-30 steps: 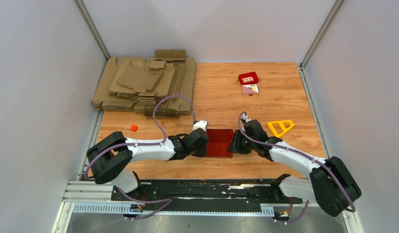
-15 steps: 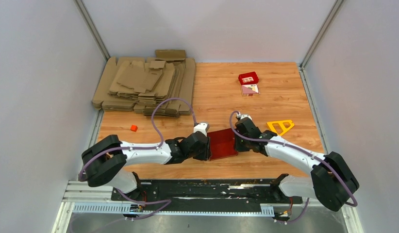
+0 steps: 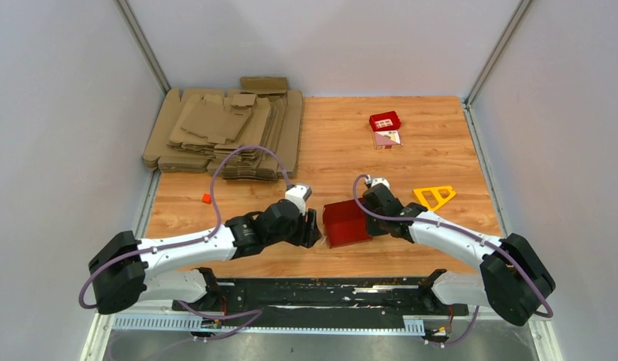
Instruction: Fold the paper box
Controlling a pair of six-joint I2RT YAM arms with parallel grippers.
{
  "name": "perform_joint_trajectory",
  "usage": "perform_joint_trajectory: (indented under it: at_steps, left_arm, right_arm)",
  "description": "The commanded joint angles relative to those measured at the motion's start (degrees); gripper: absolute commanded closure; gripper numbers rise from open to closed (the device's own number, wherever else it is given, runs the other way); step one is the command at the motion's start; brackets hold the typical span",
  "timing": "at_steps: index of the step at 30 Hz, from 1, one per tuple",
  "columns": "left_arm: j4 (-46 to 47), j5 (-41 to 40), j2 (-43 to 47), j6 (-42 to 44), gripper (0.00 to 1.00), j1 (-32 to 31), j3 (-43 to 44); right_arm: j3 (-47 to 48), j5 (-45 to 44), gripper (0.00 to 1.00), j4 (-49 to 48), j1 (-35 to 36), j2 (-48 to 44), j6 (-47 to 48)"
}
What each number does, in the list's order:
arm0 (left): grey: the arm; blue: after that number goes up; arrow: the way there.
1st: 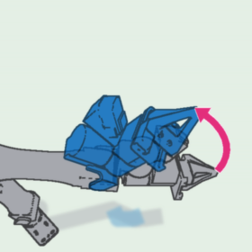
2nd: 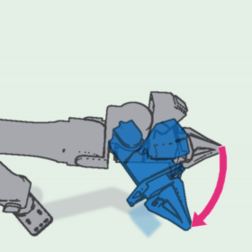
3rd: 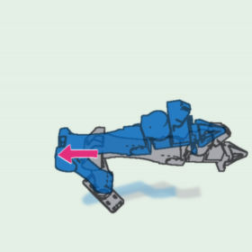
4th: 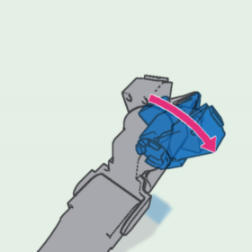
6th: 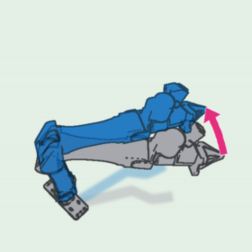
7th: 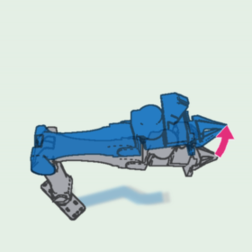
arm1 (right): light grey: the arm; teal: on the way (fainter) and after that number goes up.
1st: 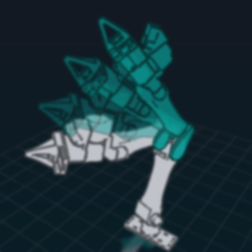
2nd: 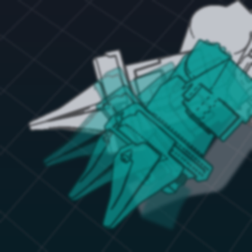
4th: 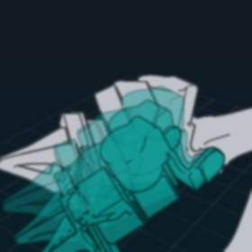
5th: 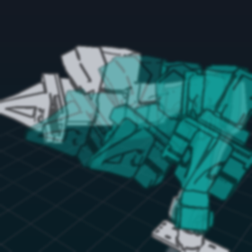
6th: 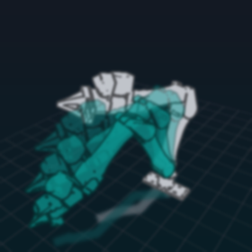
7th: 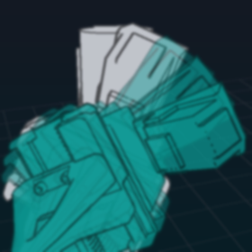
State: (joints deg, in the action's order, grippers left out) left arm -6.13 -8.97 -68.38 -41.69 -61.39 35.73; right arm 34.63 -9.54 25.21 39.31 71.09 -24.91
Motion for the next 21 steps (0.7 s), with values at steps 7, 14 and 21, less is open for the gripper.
perform_joint_trajectory:
  at_steps: [7,14,21]
  left_arm:
    - [4.50,7.10,1.87,19.13,0.30,8.46,3.00]
    - [13.08,19.73,-1.51,21.61,0.24,12.24,4.41]
    - [10.79,22.10,-7.60,21.91,0.37,14.73,8.57]
  right_arm:
    - [-1.23,5.67,0.90,-4.80,0.33,-2.27,4.14]
    - [-0.99,7.59,0.90,-5.26,0.35,-2.02,5.30]
    - [-1.57,11.93,0.90,-7.60,0.35,-1.84,6.03]
